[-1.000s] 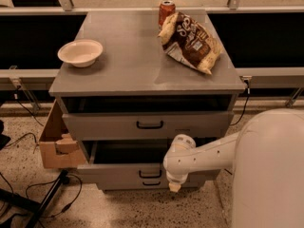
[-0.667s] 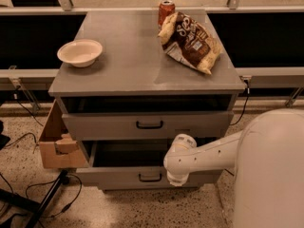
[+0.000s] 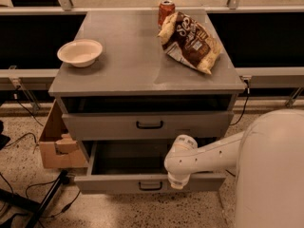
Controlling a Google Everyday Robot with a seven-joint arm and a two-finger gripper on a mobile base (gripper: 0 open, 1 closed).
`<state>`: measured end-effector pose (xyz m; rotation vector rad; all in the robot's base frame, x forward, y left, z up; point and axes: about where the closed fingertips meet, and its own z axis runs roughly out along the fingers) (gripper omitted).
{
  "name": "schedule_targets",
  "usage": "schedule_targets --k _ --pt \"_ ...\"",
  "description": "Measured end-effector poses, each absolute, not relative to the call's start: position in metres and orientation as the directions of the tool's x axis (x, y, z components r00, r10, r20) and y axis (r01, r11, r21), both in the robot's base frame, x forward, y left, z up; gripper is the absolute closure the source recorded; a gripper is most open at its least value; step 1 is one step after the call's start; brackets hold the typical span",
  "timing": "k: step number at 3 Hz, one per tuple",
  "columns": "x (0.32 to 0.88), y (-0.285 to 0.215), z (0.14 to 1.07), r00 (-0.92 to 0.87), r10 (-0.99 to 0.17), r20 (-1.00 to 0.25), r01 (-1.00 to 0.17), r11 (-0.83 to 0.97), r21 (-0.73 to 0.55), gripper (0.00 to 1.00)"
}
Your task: Open middle drawer
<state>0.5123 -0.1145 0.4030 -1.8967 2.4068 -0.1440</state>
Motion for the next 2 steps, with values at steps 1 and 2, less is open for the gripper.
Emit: schedule_targets --k 1,2 --pt "0.512 -0.114 0.403 -0.234 -0.972 0.000 -0.965 0.232 -0.119 1.00" --pt "0.493 -0.117 0.406 -0.242 -0.970 -0.006 -0.962 0.241 -0.126 1.00"
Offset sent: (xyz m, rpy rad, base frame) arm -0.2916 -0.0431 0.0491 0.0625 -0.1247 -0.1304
